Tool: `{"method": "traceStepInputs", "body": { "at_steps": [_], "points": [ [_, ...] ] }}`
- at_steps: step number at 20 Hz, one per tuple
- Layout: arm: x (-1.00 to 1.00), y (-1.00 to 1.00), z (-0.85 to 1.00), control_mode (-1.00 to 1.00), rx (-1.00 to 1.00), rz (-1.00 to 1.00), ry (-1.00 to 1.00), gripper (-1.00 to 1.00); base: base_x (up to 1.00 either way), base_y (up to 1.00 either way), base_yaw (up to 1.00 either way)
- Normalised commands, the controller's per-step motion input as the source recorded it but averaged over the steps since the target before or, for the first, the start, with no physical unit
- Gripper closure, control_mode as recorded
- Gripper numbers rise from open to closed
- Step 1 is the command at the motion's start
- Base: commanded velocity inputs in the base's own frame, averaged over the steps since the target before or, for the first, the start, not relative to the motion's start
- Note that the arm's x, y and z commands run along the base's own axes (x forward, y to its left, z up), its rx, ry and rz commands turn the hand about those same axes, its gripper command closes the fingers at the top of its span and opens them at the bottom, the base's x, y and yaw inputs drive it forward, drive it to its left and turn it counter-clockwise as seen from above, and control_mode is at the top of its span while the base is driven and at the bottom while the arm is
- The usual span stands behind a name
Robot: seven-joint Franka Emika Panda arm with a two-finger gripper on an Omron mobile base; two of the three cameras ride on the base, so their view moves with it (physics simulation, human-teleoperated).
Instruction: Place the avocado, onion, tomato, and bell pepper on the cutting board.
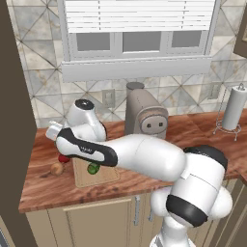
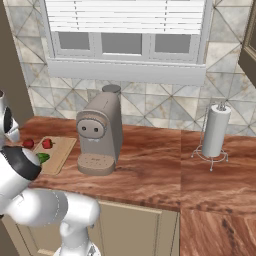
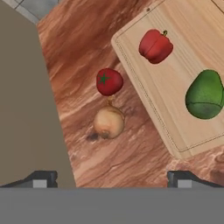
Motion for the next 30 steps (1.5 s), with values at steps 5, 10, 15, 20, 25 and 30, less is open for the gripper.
{"method": "traceStepInputs", "body": {
  "at_steps": [5, 10, 15, 20, 25, 30],
  "points": [
    [0.16, 0.06, -0.25, -1.0, 0.0, 0.0, 0.05, -1.0, 0.0, 0.0, 0.0],
    [0.18, 0.09, -0.26, -1.0, 0.0, 0.0, 0.05, -1.0, 0.0, 0.0, 0.0],
    [0.18, 0.14, -0.2, -1.0, -0.03, 0.0, 0.03, -1.0, 0.0, 0.0, 0.0],
    [0.15, 0.2, -0.16, -1.0, -0.09, 0.0, 0.05, -1.0, 0.0, 0.0, 0.0],
    [0.13, 0.18, -0.12, -1.0, -0.07, 0.0, 0.04, -1.0, 0.0, 0.0, 0.0],
    [0.16, 0.04, -0.03, -1.0, 0.0, 0.0, 0.01, -1.0, 0.0, 0.0, 0.0]
  ]
}}
